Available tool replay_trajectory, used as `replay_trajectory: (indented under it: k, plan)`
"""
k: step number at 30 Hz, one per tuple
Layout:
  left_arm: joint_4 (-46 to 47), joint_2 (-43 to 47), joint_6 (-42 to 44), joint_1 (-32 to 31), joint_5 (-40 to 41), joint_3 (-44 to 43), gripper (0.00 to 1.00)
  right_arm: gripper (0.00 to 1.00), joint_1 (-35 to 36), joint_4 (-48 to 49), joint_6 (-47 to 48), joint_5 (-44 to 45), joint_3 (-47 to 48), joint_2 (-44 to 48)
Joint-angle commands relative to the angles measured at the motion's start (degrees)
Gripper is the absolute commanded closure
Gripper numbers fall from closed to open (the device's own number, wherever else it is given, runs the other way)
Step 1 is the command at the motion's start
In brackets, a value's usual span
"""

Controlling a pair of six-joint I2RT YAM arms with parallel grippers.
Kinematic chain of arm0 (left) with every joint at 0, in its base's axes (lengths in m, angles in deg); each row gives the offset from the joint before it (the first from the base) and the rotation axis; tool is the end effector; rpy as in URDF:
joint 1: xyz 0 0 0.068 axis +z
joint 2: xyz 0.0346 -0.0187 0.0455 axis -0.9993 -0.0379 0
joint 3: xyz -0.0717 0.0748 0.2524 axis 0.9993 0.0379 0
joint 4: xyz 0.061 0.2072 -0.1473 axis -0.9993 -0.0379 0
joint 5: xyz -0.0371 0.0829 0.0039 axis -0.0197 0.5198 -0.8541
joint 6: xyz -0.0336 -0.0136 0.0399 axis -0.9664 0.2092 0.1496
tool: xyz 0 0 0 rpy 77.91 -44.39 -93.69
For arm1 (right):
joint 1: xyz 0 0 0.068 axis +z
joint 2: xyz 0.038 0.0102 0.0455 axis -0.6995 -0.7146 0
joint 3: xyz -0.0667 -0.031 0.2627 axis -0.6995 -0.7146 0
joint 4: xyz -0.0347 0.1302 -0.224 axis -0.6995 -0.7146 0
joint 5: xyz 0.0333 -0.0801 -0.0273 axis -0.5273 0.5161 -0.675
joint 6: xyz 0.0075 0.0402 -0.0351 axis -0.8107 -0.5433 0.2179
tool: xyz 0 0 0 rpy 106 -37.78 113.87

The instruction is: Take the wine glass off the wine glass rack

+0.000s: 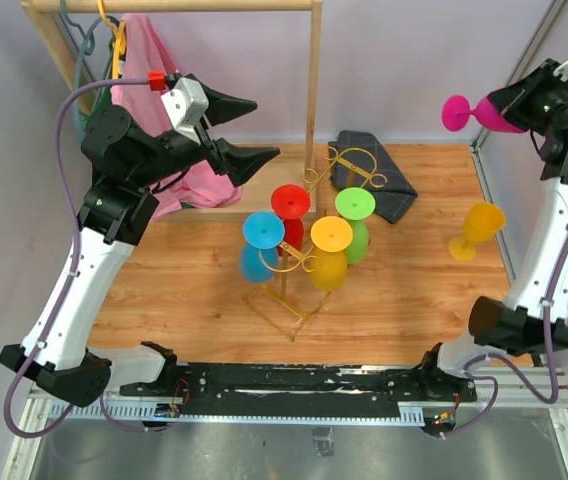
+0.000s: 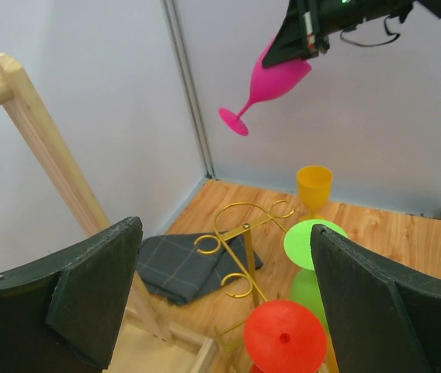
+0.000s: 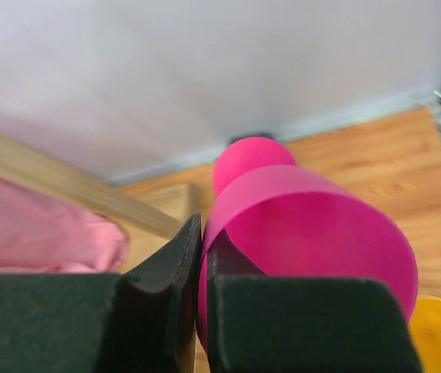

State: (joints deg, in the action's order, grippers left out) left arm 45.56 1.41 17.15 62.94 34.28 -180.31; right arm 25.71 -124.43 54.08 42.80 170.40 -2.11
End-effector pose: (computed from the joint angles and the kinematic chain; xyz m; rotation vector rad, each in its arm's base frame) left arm 0.2031 -0.1190 0.5452 0.8759 1.0891 -0.7659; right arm 0.2589 -0.0689 0.5660 0.2734 1.6333 0.5587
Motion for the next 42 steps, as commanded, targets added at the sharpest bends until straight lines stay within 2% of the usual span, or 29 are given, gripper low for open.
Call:
replay_trajectory:
  k: [1,6,11,16,27,34,38,42]
  plan:
    - [-0.3,2.7,0.8,0.2,2.0,2.4,0.06,0.99,4.1,-10.6,13.3,15.2,4.4,-4.7]
    - [-0.3,2.4,0.3,0.2,1.9,2.4,0.06,0.99,14.9,-15.2,20.9,28.9,5.9,-10.5]
    - [-1.6,3.4,1.5,0.1,1.7,3.3,0.06,0.99,19.8,-14.6,21.3,35.8,2.9,-12.7]
    - [-2.0,5.1,2.9,0.2,1.7,5.1,0.06,0.99,20.2,-12.0,19.1,40.2,-1.5,-14.4]
    - [-4.5,7.2,4.4,0.2,2.6,6.4,0.05,0.99,22.1,-3.4,12.5,42.9,-13.2,-17.0]
    - [-5.9,8.3,5.6,0.2,3.1,7.0,0.05,0.99,21.8,-2.7,9.9,44.4,-14.0,-20.9]
    - [-6.3,8.5,6.3,0.2,3.5,6.9,0.05,0.99,21.8,-2.7,7.6,44.6,-18.3,-20.1]
    - [-6.3,8.5,6.7,0.2,3.8,6.9,0.04,0.99,21.7,0.0,6.9,46.5,-26.5,-16.2]
